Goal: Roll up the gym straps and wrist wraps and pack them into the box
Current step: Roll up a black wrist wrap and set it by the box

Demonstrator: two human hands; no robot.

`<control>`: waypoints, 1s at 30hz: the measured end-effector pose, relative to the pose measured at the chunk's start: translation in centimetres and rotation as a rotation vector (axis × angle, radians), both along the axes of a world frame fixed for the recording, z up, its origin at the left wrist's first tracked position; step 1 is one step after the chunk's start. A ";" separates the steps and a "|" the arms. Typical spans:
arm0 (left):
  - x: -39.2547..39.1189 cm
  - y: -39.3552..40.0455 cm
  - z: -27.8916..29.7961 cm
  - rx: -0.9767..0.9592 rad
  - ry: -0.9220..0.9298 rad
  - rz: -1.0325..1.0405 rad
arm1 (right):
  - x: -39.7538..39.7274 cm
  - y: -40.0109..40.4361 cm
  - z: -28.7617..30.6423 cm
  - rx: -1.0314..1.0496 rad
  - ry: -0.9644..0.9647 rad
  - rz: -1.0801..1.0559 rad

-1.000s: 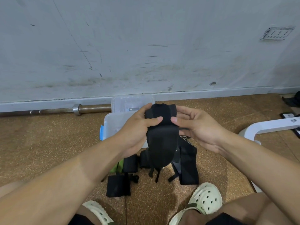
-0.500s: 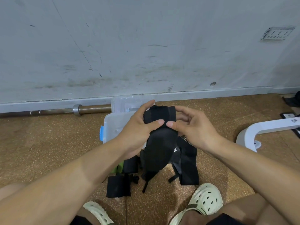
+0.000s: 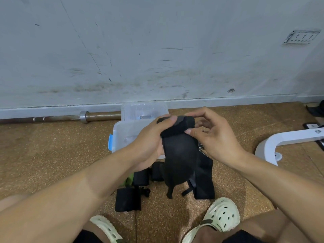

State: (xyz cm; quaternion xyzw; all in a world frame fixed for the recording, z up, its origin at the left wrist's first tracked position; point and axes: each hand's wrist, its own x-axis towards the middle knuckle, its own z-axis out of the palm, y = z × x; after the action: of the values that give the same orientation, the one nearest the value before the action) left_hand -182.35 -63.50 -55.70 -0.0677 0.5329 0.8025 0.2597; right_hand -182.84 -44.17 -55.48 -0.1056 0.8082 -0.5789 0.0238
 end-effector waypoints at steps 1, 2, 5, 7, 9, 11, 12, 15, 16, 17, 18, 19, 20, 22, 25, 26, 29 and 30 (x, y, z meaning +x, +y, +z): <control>-0.1 0.0 0.1 0.023 -0.008 0.031 | -0.1 0.1 0.2 -0.020 -0.039 0.008; -0.2 0.0 0.2 0.039 -0.021 0.065 | -0.3 0.3 0.4 -0.050 -0.088 0.026; -0.7 -0.3 0.4 0.020 -0.045 0.129 | -0.7 0.6 1.0 -0.245 -0.317 0.104; -1.0 -0.5 0.4 -0.013 -0.032 0.120 | -0.8 0.5 0.9 -0.358 -0.422 0.107; -1.0 -0.5 0.4 -0.054 -0.007 0.095 | -0.7 0.1 0.7 -0.376 -0.475 0.108; -0.8 -0.5 0.1 -0.104 0.032 0.064 | -0.5 -0.2 0.4 -0.333 -0.486 0.123; -0.6 -0.5 0.0 -0.131 0.053 0.048 | -0.5 -0.3 0.3 -0.315 -0.478 0.117; -0.5 -0.5 -0.2 -0.200 0.089 0.041 | -0.4 -0.3 0.2 -0.309 -0.436 0.065; -0.5 -0.5 -0.3 -0.212 0.089 0.047 | -0.5 -0.3 0.2 -0.317 -0.422 0.047; -0.5 -0.5 -0.3 -0.221 0.082 0.051 | -0.5 -0.4 0.1 -0.331 -0.411 0.030; -0.5 -0.4 -0.2 -0.223 0.067 0.049 | -0.6 -0.4 0.2 -0.351 -0.401 0.014; -0.5 -0.3 -0.2 -0.219 0.051 0.039 | -0.6 -0.4 0.2 -0.374 -0.390 -0.001; -0.5 -0.2 -0.2 -0.205 0.037 0.017 | -0.7 -0.4 0.2 -0.397 -0.381 -0.019; -0.5 -0.2 -0.1 -0.165 0.006 -0.037 | -0.7 -0.3 0.3 -0.424 -0.363 -0.049; -0.4 -0.2 -0.2 -0.156 -0.021 -0.085 | -0.5 -0.4 0.4 -0.427 -0.331 -0.049; -0.3 -0.2 -0.2 -0.169 -0.024 -0.102 | -0.5 -0.4 0.4 -0.425 -0.315 -0.056; 0.0 -0.2 -0.3 -0.173 -0.054 -0.166 | -0.5 -0.2 0.3 -0.398 -0.259 -0.089; 0.0 -0.2 -0.3 -0.168 -0.065 -0.177 | -0.6 -0.2 0.3 -0.382 -0.244 -0.087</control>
State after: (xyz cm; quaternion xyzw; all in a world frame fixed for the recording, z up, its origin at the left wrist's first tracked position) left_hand -182.31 -63.67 -56.04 -0.0677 0.5936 0.7262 0.3400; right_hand -183.41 -44.32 -55.15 -0.0025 0.6786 -0.7305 0.0759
